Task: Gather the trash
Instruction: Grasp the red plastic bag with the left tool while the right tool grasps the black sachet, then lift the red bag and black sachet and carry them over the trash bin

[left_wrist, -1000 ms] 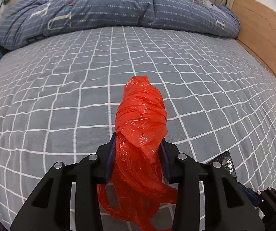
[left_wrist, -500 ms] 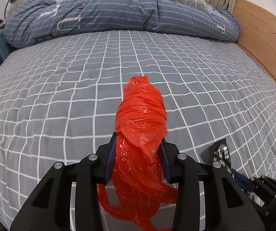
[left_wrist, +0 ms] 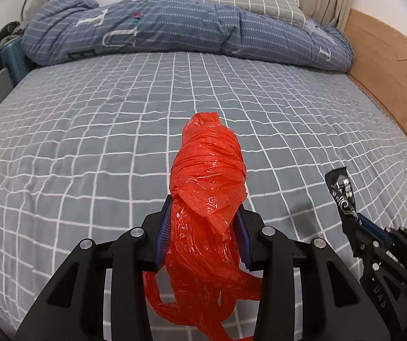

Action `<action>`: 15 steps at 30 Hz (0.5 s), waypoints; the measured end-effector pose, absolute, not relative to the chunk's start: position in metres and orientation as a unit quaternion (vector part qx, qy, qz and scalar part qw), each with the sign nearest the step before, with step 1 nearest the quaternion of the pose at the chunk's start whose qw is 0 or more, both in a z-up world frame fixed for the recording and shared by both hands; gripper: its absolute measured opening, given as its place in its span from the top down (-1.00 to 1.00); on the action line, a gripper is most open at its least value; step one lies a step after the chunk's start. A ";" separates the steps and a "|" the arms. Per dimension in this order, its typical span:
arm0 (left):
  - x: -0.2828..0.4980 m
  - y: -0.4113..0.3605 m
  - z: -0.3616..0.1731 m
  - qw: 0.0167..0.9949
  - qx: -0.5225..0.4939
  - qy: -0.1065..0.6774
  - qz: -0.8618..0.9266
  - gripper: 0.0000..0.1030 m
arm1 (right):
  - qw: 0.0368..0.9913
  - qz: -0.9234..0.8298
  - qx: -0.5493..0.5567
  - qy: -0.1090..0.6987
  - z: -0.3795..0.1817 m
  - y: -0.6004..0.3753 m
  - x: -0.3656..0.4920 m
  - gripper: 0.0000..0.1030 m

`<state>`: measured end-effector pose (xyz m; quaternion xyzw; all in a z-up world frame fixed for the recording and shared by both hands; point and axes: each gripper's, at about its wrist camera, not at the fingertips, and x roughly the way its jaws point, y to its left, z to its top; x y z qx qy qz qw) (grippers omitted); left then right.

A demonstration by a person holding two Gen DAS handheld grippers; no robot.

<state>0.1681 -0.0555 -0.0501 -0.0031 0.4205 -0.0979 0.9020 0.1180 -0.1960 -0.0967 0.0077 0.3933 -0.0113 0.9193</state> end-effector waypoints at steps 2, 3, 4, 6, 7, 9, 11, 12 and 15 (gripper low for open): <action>0.159 -0.051 -0.045 0.904 -0.004 0.416 -0.096 0.26 | 0.922 -0.010 0.007 0.388 -0.092 -0.193 0.111 0.79; 0.155 -0.048 -0.043 0.905 -0.006 0.415 -0.096 0.26 | 0.923 -0.008 0.006 0.385 -0.090 -0.191 0.107 0.79; 0.151 -0.045 -0.041 0.905 -0.008 0.414 -0.095 0.26 | 0.923 -0.007 0.006 0.383 -0.088 -0.189 0.104 0.79; 0.142 -0.041 -0.039 0.906 -0.010 0.412 -0.094 0.26 | 0.925 -0.006 0.002 0.380 -0.086 -0.185 0.097 0.79; 0.138 -0.039 -0.038 0.906 -0.010 0.412 -0.094 0.26 | 0.925 -0.005 -0.001 0.380 -0.086 -0.183 0.094 0.79; 0.130 -0.036 -0.038 0.906 -0.010 0.413 -0.094 0.26 | 0.925 -0.004 -0.005 0.380 -0.086 -0.177 0.090 0.79; 0.121 -0.030 -0.039 0.905 -0.015 0.415 -0.093 0.26 | 0.925 -0.004 -0.009 0.379 -0.086 -0.175 0.086 0.79; 0.117 -0.028 -0.040 0.905 -0.016 0.416 -0.092 0.26 | 0.925 -0.004 -0.010 0.379 -0.086 -0.174 0.083 0.79; 0.106 -0.023 -0.042 0.904 -0.017 0.418 -0.089 0.26 | 0.925 -0.004 -0.006 0.379 -0.086 -0.173 0.078 0.79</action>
